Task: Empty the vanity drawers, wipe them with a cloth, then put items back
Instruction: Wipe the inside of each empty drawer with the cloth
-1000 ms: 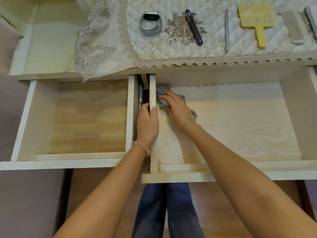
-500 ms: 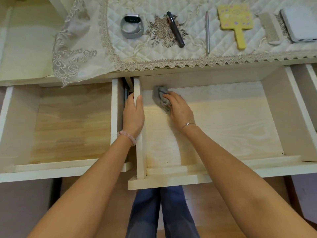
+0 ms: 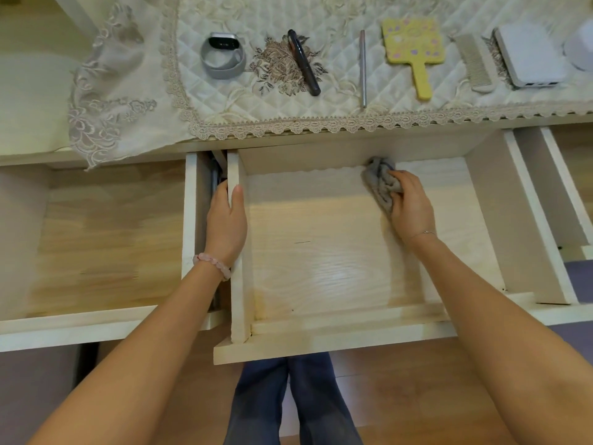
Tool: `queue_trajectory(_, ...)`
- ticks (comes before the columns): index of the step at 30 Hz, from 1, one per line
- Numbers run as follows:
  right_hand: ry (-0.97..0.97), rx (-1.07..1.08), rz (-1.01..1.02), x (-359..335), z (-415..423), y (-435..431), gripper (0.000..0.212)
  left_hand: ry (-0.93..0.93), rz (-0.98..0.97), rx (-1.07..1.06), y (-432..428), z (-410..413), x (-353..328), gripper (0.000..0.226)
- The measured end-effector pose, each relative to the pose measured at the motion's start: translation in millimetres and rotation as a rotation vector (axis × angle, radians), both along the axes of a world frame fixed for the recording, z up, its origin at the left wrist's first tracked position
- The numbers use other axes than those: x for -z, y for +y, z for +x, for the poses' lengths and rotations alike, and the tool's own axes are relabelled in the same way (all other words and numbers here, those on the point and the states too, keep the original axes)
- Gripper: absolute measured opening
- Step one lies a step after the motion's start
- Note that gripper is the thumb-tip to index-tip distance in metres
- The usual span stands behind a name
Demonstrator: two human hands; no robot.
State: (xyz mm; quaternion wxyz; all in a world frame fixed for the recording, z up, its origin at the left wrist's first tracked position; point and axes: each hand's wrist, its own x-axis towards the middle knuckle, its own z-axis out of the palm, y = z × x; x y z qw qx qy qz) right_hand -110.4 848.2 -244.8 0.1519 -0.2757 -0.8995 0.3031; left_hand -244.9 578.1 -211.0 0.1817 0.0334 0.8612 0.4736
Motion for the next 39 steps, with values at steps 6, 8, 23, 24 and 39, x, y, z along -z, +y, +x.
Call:
queue_trajectory(6, -0.076, -0.067, -0.026, -6, 1, 11, 0.046, -0.001, -0.015, 0.007, 1, 1, -4, 0.054)
queue_trajectory(8, -0.101, -0.089, 0.048, -6, -6, 8, 0.054, 0.004, -0.012, 0.008, 1, 1, -6, 0.052)
queue_trajectory(23, -0.214, 0.153, 0.199, -1, 32, 82, 0.042, 0.033, -0.037, -0.004, 1, 3, -6, 0.053)
queue_trajectory(24, -0.241, 0.16, 0.199, -3, 39, 90, 0.043, 0.032, -0.035, -0.006, 1, 3, -6, 0.053)
queue_trajectory(39, -0.078, 0.245, -0.259, -4, 46, 74, 0.055, 0.052, -0.025, -0.006, 2, 4, -7, 0.05)
